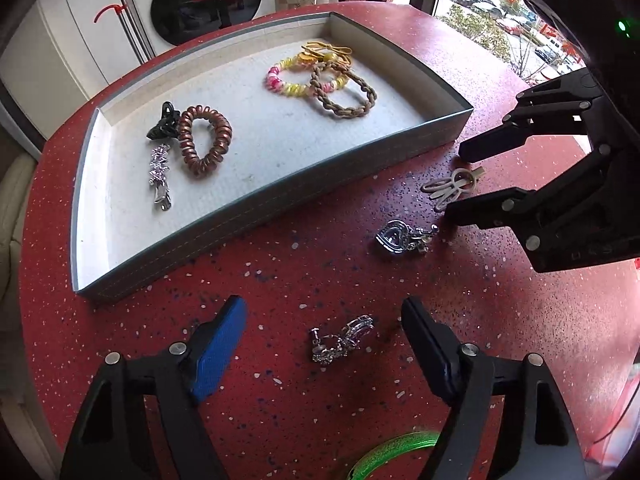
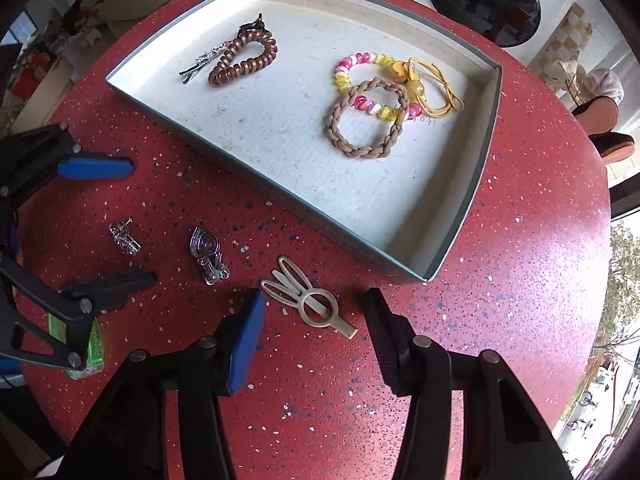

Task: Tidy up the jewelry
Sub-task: 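Move both open tools back toward the loose jewelry beside the tray, then grasp the silver charm with the left tool while the right tool grasps the bunny-ear clip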

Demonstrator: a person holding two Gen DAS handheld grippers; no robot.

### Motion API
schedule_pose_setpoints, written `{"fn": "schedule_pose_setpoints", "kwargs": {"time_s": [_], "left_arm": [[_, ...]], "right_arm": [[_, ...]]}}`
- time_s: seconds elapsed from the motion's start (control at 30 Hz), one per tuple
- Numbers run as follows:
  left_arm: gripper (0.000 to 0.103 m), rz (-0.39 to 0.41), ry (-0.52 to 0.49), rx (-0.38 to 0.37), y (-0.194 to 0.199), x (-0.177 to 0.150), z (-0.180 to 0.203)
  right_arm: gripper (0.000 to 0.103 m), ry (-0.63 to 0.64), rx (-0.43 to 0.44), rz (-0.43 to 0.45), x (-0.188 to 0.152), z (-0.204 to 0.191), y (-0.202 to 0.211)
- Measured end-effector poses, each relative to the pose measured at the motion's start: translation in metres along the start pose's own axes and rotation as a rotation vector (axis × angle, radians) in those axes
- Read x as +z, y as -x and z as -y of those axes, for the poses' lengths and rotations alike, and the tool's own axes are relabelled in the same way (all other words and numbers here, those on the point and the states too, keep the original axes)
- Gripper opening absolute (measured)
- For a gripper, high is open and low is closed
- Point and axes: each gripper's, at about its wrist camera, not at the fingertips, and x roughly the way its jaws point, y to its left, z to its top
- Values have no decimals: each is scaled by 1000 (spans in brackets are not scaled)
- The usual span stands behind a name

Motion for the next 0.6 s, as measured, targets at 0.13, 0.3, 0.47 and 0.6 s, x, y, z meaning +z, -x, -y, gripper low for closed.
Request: {"fn": "schedule_pose_setpoints", "kwargs": {"time_s": [0.13, 0.3, 0.47, 0.6], "left_arm": [[83, -3, -14, 3, -1, -1, 3], [64, 3, -1, 11, 4, -6, 6], [30, 2, 48, 4, 8, -6, -7], [26, -7, 140, -50, 8, -8, -27]], "right_arm": [[39, -22, 1, -5, 5, 1, 2], [21, -104, -8, -10, -6, -1, 8], [21, -213, -2, -11, -14, 2, 10], [21, -331, 43, -2, -23, 8, 14]]}}
